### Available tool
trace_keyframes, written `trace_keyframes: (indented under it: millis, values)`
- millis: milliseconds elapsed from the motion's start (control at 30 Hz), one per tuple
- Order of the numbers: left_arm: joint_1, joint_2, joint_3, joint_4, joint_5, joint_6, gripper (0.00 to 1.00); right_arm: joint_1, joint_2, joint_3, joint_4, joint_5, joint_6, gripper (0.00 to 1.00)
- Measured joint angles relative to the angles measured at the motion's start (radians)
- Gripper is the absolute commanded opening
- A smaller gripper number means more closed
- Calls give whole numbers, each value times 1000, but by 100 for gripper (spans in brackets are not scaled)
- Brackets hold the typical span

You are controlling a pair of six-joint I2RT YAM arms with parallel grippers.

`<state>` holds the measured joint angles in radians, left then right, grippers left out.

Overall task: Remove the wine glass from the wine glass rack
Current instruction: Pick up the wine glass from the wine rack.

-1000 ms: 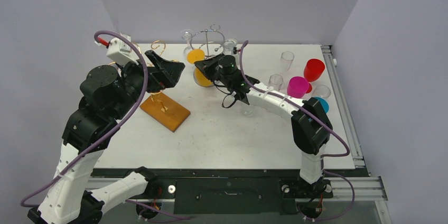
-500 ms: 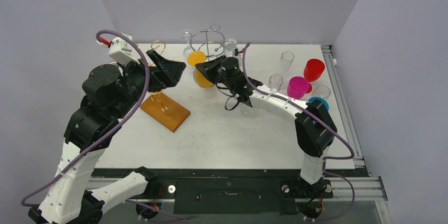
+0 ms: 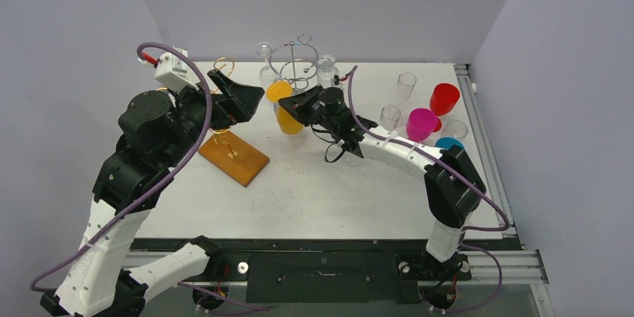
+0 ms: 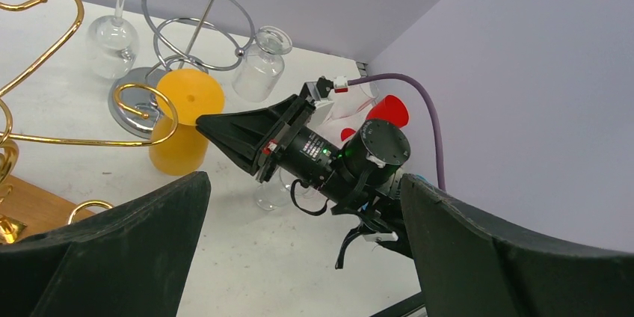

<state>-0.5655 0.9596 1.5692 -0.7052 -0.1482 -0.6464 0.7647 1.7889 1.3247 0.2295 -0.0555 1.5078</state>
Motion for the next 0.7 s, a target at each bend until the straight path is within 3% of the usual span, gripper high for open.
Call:
trace_keyframes:
  millis: [700]
  values:
    - [0, 27, -11, 60, 66, -49, 96, -17, -392, -207, -53, -37, -43, 0]
